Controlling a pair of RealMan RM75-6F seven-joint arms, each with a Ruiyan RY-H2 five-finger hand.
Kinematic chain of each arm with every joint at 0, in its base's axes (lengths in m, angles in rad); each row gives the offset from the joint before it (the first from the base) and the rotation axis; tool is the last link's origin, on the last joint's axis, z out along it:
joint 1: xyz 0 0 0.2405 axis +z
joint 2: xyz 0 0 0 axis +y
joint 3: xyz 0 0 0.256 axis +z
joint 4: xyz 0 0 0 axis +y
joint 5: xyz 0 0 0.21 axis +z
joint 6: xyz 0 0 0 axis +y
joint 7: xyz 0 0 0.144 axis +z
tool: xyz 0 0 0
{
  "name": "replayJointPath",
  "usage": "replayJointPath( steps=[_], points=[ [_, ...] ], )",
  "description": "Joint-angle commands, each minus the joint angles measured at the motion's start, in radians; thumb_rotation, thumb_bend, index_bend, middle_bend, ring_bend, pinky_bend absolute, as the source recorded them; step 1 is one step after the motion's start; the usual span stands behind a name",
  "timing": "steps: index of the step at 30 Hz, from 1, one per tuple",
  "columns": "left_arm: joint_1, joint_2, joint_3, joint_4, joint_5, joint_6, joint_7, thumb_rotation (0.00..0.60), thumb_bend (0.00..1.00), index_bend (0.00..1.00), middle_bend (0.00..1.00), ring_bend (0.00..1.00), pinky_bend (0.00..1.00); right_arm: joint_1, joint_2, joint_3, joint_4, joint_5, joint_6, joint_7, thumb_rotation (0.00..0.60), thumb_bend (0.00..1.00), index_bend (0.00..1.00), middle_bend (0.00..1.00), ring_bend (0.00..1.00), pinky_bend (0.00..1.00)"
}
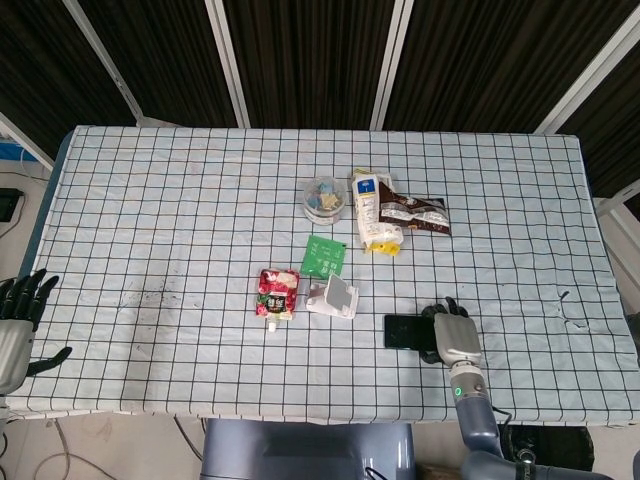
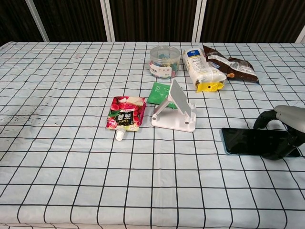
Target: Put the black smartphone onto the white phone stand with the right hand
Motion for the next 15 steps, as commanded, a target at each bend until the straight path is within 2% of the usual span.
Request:
replayJointPath(
  steps=[1, 15],
  points=[
    [0.000, 0.000, 0.000, 0.000, 0.000, 0.000, 0.000, 0.600, 0.00, 0.00, 0.00, 0.00, 0.00, 0.003, -0.003, 0.000, 0.005, 0.004, 0.001, 0.000, 0.600, 0.30, 0.32, 0.25, 0.00, 0.14],
    [-0.001, 0.002, -0.002, -0.006, -0.008, -0.005, -0.003, 0.600, 0.00, 0.00, 0.00, 0.00, 0.00, 0.008, -0.007, -0.019, 0.013, 0.014, -0.006, 0.005, 0.600, 0.30, 0.32, 0.25, 0.00, 0.14]
  ],
)
